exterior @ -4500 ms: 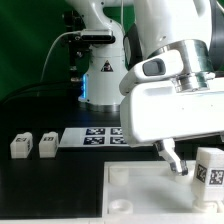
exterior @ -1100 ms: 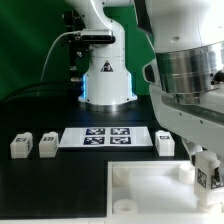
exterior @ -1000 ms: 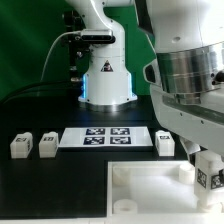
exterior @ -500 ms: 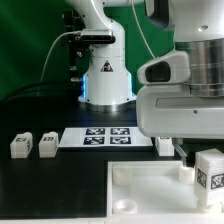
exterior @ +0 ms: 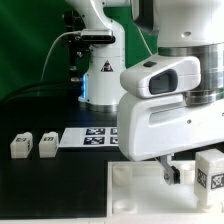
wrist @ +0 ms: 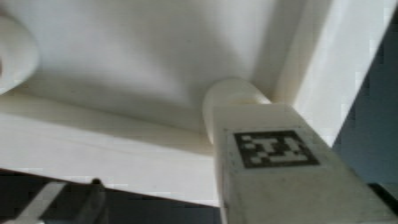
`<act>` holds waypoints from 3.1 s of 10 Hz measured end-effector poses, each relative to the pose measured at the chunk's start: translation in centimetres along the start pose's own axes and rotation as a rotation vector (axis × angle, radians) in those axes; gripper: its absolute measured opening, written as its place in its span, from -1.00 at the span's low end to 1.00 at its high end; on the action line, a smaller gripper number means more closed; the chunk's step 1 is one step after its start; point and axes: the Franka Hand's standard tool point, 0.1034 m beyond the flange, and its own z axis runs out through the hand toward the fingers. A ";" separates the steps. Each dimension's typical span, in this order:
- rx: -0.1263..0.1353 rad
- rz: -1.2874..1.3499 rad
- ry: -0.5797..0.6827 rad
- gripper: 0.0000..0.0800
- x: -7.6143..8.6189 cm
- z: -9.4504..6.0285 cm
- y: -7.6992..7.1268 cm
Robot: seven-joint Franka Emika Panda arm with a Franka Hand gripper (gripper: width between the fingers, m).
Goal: Assemble one leg
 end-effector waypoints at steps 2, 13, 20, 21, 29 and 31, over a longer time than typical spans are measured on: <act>0.006 0.079 0.000 0.16 0.0 0.0 -0.1; 0.078 1.335 -0.048 -0.01 -0.2 0.6 -1.4; 0.024 0.593 -0.020 0.62 -0.2 -0.1 -3.0; 0.005 0.413 -0.018 0.62 -0.2 -0.1 -2.8; -0.024 0.248 -0.017 -0.27 -0.4 0.1 -0.9; -0.027 0.401 -0.030 -0.27 -0.4 0.2 -1.2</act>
Offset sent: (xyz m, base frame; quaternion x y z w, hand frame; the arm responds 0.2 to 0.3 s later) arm 0.0000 0.0000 0.0000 0.0000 0.0000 0.2667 0.9638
